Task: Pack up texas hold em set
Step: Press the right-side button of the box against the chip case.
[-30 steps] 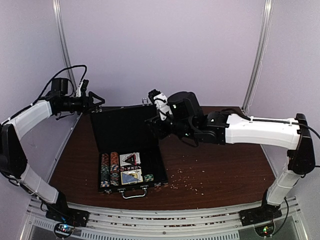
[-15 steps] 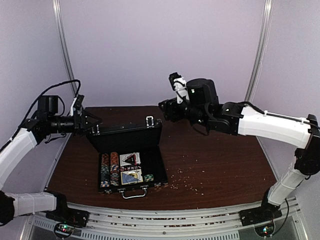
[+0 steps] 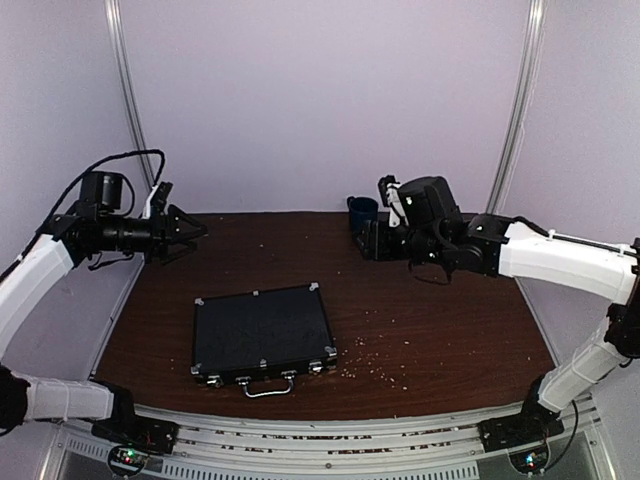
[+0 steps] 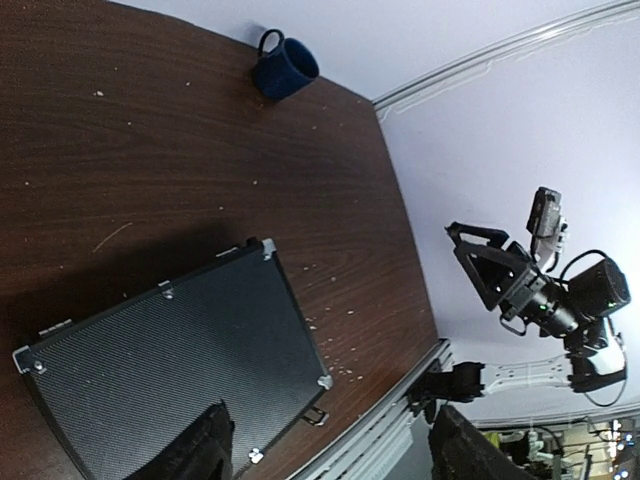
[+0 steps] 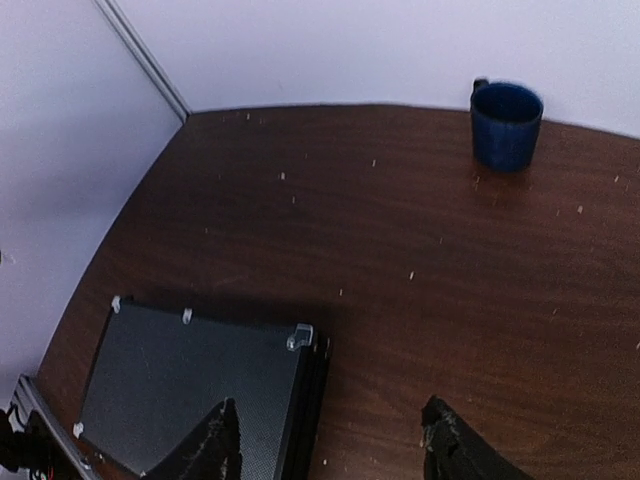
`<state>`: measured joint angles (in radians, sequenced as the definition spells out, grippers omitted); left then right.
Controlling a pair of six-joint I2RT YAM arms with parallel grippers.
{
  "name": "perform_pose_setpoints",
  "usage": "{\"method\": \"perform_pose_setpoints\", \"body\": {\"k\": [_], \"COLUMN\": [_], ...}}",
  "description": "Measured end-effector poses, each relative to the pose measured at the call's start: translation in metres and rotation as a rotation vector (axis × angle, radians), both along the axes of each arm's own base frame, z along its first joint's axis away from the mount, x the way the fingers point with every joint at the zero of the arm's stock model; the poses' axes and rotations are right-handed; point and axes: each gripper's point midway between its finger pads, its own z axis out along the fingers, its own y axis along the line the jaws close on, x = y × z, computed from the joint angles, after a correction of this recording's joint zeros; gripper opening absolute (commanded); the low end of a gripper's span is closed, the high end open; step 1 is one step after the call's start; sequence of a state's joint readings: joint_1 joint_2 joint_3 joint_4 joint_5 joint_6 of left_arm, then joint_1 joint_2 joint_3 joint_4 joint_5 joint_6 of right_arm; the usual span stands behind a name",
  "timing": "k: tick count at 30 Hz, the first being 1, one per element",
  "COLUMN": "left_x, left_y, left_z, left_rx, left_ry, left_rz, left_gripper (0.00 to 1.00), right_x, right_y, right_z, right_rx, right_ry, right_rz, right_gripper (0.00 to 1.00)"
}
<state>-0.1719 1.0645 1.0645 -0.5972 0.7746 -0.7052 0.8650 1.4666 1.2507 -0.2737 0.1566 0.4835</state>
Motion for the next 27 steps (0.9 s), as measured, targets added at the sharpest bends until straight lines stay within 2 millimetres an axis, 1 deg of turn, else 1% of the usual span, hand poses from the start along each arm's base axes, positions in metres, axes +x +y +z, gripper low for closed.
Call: {"method": "perform_pose_setpoints", "body": {"k": [1,4,7,9,11,13,15,17,20,23,26,27], "left_x": [0.009,0.024,0.038,0.042,0.043,0.044,0.043,0.041,0.035,0.02,0.004,0.0], "left_y": [-0.007,-0.028,-0.055,-0.066,-0.071,-0.07,-0.067,-0.065,-0.063,-0.069,-0.076,-0.075], "left_z": [-0.009,-0.033,-0.059,-0.076,-0.096,-0.112,-0.121,-0.128,-0.138,-0.149,-0.161,-0.167], "left_rx": [0.034,0.133,0.247,0.314,0.392,0.467,0.512,0.536,0.58,0.645,0.679,0.687], "left_ry": [0.02,0.056,0.05,0.034,0.017,-0.005,-0.03,-0.044,-0.075,-0.116,-0.132,-0.126], "left_rz": [-0.014,-0.068,-0.148,-0.193,-0.234,-0.262,-0.287,-0.308,-0.335,-0.38,-0.422,-0.429], "left_gripper": [0.69,0.69,0.7,0.72,0.75,0.77,0.78,0.8,0.78,0.77,0.76,0.76], "right_x": [-0.009,-0.035,-0.069,-0.096,-0.114,-0.132,-0.141,-0.148,-0.155,-0.161,-0.164,-0.163], "right_y": [0.002,0.005,0.012,0.019,0.025,0.033,0.041,0.05,0.059,0.061,0.064,0.066], "right_z": [-0.019,-0.069,-0.109,-0.131,-0.143,-0.153,-0.158,-0.164,-0.173,-0.186,-0.198,-0.202], "right_rx": [0.0,-0.004,0.005,0.033,0.064,0.12,0.173,0.224,0.284,0.32,0.338,0.349], "right_ry": [0.057,0.206,0.346,0.446,0.515,0.59,0.637,0.682,0.739,0.789,0.826,0.835], "right_rz": [0.024,0.077,0.133,0.167,0.188,0.195,0.191,0.18,0.154,0.12,0.091,0.081], "right_gripper": [0.61,0.6,0.6,0.6,0.6,0.6,0.6,0.59,0.54,0.5,0.49,0.49]}}
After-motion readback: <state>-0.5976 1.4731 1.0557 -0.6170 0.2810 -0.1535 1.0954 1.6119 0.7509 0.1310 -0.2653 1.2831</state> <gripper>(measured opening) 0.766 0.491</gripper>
